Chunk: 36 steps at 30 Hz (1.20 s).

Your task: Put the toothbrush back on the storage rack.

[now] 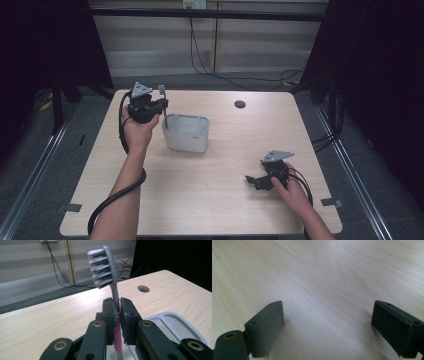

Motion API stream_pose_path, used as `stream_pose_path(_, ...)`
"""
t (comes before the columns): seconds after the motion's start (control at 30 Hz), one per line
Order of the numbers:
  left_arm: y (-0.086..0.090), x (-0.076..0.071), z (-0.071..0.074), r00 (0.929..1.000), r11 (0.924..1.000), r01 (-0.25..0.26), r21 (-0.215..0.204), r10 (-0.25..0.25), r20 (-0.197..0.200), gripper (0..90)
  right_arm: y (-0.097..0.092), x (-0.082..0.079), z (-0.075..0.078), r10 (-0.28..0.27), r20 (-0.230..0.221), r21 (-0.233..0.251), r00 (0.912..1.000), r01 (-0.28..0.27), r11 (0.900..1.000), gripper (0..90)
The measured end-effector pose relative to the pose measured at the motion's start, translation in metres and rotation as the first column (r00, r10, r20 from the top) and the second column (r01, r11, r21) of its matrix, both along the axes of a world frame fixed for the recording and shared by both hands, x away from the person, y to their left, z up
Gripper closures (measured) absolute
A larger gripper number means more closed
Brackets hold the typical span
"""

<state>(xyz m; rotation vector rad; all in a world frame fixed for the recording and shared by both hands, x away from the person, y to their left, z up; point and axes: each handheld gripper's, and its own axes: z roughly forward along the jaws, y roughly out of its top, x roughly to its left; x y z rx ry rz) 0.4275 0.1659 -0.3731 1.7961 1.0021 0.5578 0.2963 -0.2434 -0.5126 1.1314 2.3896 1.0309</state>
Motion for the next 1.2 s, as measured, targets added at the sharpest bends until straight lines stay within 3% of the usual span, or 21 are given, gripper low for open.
stream_pose_path(1.2, -0.001, -0.015, -0.029, 0.9992, 0.9997, 0.012, 0.022, -0.011, -0.038, 82.3, 0.000, 0.000, 0.000, 0.000, 0.000, 0.000, 1.0000, 0.000, 1.0000, 10.4)
